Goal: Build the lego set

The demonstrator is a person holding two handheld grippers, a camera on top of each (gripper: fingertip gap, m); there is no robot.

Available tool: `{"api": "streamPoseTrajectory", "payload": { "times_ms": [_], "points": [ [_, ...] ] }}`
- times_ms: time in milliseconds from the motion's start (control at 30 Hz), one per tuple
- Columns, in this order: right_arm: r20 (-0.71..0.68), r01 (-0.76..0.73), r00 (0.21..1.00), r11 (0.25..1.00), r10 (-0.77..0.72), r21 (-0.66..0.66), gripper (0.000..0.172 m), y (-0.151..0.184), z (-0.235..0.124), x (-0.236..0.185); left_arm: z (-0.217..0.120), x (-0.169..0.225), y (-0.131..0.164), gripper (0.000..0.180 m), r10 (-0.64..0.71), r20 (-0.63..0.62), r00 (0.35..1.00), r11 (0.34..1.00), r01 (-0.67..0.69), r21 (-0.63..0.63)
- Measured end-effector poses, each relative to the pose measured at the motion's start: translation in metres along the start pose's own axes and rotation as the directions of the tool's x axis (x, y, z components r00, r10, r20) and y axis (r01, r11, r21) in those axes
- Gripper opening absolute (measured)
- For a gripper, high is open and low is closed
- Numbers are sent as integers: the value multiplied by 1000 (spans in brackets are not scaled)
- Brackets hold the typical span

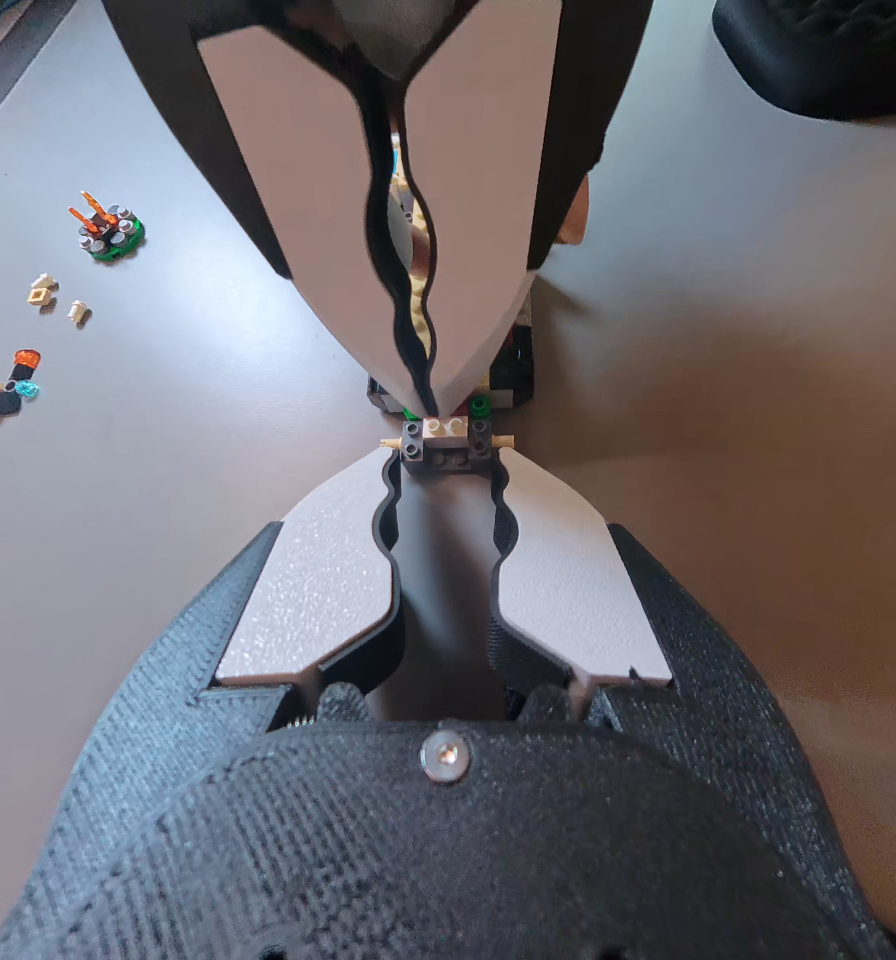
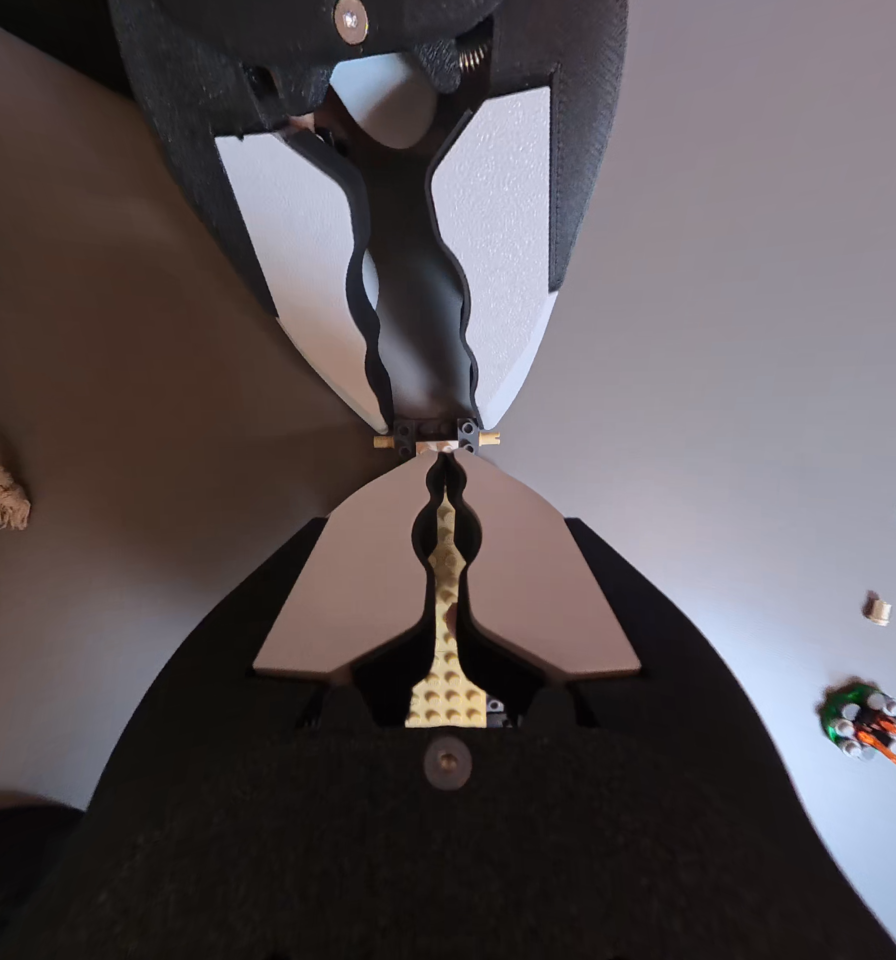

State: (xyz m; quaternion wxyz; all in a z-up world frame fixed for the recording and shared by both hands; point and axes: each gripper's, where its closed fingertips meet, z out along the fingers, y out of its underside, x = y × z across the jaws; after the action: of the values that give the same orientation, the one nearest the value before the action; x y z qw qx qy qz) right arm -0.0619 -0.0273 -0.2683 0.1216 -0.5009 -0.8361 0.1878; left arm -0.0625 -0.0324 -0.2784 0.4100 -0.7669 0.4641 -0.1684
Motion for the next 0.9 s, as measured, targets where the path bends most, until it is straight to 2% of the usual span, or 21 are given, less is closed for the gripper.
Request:
{"api": "streamPoseTrajectory", "payload": {
  "times_ms": [400, 767, 900],
  "points": [
    [-1, -20, 1000, 1000, 20, -14, 0, 1, 4, -1, 1, 0, -1, 34, 0, -2, 1000, 1000, 0, 4],
    [7, 13, 1000, 991, -12, -130, 0, 3, 6, 0, 1, 0, -1, 34, -6, -1, 1000, 1000, 6, 3],
    [9, 2, 1000, 991, -1, -135, 0, 3, 6, 0, 1, 0, -1, 34, -12, -4, 1000, 1000, 12, 2]
  ]
}}
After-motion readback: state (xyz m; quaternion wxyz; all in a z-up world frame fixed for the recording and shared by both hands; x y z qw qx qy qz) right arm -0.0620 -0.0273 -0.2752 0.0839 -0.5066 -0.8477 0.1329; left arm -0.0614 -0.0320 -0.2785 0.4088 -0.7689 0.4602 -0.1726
